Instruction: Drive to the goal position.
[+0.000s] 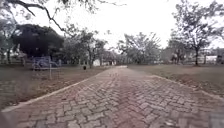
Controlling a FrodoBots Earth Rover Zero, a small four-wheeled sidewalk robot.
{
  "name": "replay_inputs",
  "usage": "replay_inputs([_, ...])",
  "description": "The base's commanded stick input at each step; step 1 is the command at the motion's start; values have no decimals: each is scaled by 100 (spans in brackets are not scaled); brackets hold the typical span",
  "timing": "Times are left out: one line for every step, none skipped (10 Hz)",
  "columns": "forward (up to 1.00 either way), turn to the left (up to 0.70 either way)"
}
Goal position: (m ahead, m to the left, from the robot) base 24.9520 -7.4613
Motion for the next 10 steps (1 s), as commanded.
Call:
replay_inputs([70, 0])
replay_inputs([70, 0])
replay_inputs([70, 0])
replay_inputs([70, 0])
replay_inputs([70, 0])
replay_inputs([70, 0])
replay_inputs([70, 0])
replay_inputs([70, 0])
replay_inputs([70, 0])
replay_inputs([70, 0])
